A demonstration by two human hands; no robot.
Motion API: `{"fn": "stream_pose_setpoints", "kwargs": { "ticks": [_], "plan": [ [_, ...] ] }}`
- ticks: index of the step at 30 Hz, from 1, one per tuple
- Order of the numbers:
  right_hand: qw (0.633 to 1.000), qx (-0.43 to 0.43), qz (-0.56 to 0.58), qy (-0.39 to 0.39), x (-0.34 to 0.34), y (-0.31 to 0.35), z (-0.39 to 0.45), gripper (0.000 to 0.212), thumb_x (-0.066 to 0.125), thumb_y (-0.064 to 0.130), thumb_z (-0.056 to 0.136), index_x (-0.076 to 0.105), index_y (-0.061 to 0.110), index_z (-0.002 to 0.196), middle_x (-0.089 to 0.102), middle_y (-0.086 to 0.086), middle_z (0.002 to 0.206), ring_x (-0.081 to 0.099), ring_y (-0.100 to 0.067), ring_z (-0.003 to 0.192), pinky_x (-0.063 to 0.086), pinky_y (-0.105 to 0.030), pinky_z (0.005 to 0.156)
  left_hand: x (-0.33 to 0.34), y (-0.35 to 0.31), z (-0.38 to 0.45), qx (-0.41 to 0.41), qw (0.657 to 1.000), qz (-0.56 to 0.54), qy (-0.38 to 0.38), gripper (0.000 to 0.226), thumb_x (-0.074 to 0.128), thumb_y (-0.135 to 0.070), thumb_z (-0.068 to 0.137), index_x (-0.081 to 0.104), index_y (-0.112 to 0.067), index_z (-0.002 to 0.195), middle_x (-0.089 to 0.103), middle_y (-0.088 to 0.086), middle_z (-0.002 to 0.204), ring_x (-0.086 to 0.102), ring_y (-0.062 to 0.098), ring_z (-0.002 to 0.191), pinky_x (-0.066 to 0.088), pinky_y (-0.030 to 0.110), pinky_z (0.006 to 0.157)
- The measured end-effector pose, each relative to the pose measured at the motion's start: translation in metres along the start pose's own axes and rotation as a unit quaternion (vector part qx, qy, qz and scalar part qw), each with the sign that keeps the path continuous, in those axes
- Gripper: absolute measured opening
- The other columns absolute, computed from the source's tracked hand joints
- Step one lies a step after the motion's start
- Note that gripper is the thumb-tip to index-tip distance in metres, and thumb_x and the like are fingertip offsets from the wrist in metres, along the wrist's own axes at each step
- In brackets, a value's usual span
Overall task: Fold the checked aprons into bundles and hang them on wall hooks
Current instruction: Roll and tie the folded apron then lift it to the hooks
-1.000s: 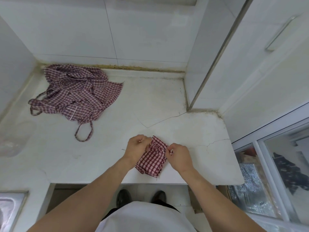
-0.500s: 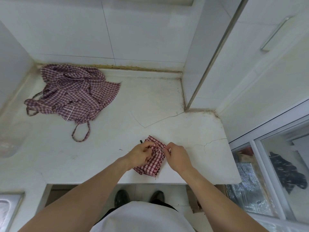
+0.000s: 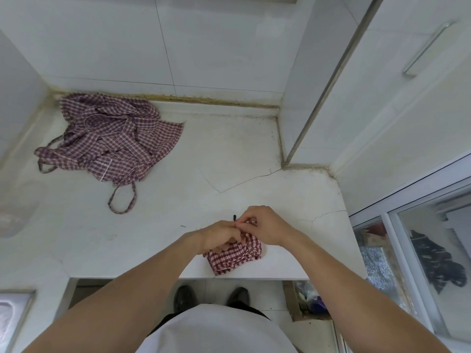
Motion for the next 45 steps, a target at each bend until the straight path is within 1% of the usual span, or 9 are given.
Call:
{"fn": "stream_pose_setpoints", "kwargs": {
  "ticks": [3,7,15,22,28,33,36,38,45],
  "plan": [
    [0.995,0.028,0.089,-0.047,-0.002,-0.012,-0.005,0.009,0.075,0.018,0.087,0.067,0.016,0.09,0.065,0.007,0.083,0.056,-0.002,0.072,0.046,-0.016,0.072,0.0,0.001,0.001,0.003,1.0,0.017,0.007,0.018,0.052,-0.028,0.097,0.062,-0.015,0.09,0.041,0.006,0.068,0.037,0.016,0.05,0.036,0.025,0.052],
    [0.992,0.052,0.118,-0.012,0.006,-0.021,-0.013,0.027,0.068,-0.004,0.079,0.068,0.023,0.079,0.064,0.007,0.085,0.057,-0.004,0.075,0.045,-0.019,0.073,0.002,0.005,0.004,-0.003,0.998,-0.052,0.022,0.026,0.044,-0.023,0.101,0.053,-0.017,0.078,0.035,-0.005,0.064,0.024,0.009,0.051,0.019,0.023,0.05],
    [0.995,0.017,0.091,-0.042,0.009,-0.016,-0.013,0.018,0.083,0.007,0.073,0.073,0.022,0.074,0.054,0.003,0.09,0.053,0.004,0.069,0.038,-0.011,0.066,-0.002,0.01,0.005,-0.016,0.991,-0.133,0.024,0.023,0.043,-0.022,0.103,0.048,-0.021,0.08,0.035,-0.005,0.063,0.022,0.011,0.054,0.018,0.025,0.052],
    [0.995,0.039,0.054,-0.072,0.018,-0.024,-0.012,0.017,0.088,0.027,0.071,0.074,0.019,0.076,0.052,0.002,0.096,0.056,-0.007,0.085,0.046,-0.019,0.08,-0.004,0.008,0.005,-0.03,0.99,-0.136,0.013,0.022,0.044,-0.018,0.103,0.049,-0.02,0.082,0.033,-0.004,0.062,0.022,0.01,0.052,0.018,0.023,0.049],
    [0.995,0.021,0.067,-0.073,0.014,-0.026,-0.012,0.007,0.081,0.019,0.082,0.077,0.014,0.078,0.051,0.006,0.092,0.053,0.003,0.075,0.039,-0.011,0.071,-0.005,0.008,0.005,-0.021,0.99,-0.135,-0.025,0.018,0.046,-0.023,0.104,0.054,-0.019,0.089,0.035,-0.007,0.058,0.024,0.008,0.049,0.02,0.021,0.044],
    [0.984,0.051,0.147,-0.088,0.011,-0.025,-0.012,0.019,0.082,0.014,0.078,0.073,0.029,0.07,0.054,0.002,0.096,0.055,-0.005,0.078,0.046,-0.021,0.074,-0.01,0.005,0.005,0.014,0.994,-0.062,-0.088,0.006,0.051,-0.02,0.101,0.055,-0.018,0.097,0.045,-0.004,0.061,0.033,0.007,0.045,0.027,0.021,0.042],
    [0.946,0.108,0.286,-0.105,0.016,-0.034,-0.015,0.004,0.078,0.016,0.083,0.075,0.017,0.081,0.061,-0.001,0.1,0.059,-0.008,0.083,0.045,-0.021,0.073,-0.007,0.0,0.003,0.042,0.994,-0.048,-0.091,0.008,0.046,-0.016,0.103,0.053,-0.016,0.1,0.045,-0.003,0.064,0.037,0.004,0.045,0.034,0.018,0.044],
    [0.906,0.14,0.386,-0.1,0.024,-0.037,-0.016,0.011,0.074,0.021,0.088,0.074,0.01,0.092,0.069,-0.002,0.1,0.061,-0.012,0.083,0.045,-0.022,0.066,-0.005,-0.001,0.002,0.058,0.994,-0.035,-0.089,0.013,0.042,-0.013,0.104,0.054,-0.014,0.106,0.046,-0.002,0.067,0.041,0.006,0.053,0.037,0.017,0.05],
    [0.918,0.114,0.375,-0.054,0.032,-0.031,-0.005,0.019,0.057,0.007,0.099,0.072,0.01,0.11,0.074,-0.004,0.104,0.069,-0.014,0.093,0.052,-0.02,0.078,0.0,-0.002,0.001,0.071,0.994,-0.005,-0.084,0.018,0.053,-0.024,0.1,0.066,-0.022,0.088,0.054,-0.011,0.059,0.046,0.003,0.051,0.037,0.018,0.055]
  ]
}}
Point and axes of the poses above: each hand's wrist, its own z-axis towards the middle knuckle, its own x-axis out of the palm, y = z × x, the point moved 7 cm from there along z, towards the middle knuckle
